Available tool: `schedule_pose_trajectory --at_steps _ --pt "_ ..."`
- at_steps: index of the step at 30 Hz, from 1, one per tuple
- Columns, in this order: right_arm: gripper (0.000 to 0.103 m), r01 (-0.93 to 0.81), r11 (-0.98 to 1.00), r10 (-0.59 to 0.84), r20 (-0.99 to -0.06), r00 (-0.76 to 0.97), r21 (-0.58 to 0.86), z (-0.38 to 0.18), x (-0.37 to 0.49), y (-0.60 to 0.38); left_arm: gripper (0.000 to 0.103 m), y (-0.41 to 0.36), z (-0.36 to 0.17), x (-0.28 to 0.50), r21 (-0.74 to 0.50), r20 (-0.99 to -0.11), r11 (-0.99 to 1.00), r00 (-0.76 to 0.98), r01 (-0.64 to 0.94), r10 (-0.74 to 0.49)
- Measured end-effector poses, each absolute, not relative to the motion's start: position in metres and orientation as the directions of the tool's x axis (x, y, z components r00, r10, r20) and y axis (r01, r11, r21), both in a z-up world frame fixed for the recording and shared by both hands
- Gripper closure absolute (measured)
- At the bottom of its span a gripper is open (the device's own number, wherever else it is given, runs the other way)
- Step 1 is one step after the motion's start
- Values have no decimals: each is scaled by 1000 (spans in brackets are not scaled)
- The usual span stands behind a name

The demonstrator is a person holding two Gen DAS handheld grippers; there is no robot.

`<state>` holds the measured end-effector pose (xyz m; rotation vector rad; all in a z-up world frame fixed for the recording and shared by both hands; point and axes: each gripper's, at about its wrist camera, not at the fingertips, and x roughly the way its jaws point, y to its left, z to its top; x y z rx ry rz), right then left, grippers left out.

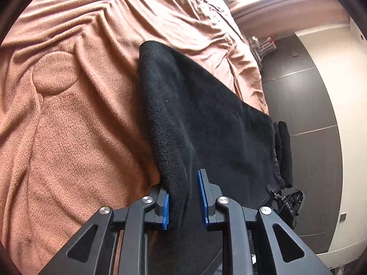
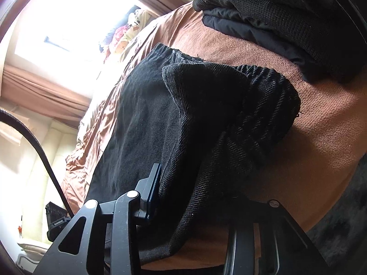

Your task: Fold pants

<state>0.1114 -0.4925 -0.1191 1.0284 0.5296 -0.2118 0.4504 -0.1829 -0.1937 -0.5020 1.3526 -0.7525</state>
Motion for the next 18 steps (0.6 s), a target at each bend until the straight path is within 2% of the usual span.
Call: schedule_pose_trajectory --at_steps 2,4,8,9,10,13,18 --pt "62 406 499 84 -510 856 765 -121 115 -495 81 -185 -208 453 -707 -694 688 25 166 -719" --pt "54 390 487 102 -494 863 781 -124 117 -498 81 -187 -220 455 -704 -703 697 8 139 -712" --pt "53 381 476 110 -484 868 792 -129 123 -502 82 -189 -221 453 -695 -710 704 15 146 -704" --pt "55 379 480 109 -483 869 791 -128 123 -502 85 -190 -218 451 -695 -709 704 17 148 -705" --pt "61 384 487 101 -487 867 784 -126 124 -500 95 -191 -217 451 -703 -701 695 20 148 -713" --pt "72 366 483 106 -468 877 796 -126 123 -497 97 -185 -209 448 -717 -685 682 33 146 -727" --pt "79 342 473 113 -441 891 812 -123 120 -492 97 -178 -184 445 -732 -658 657 66 177 -751"
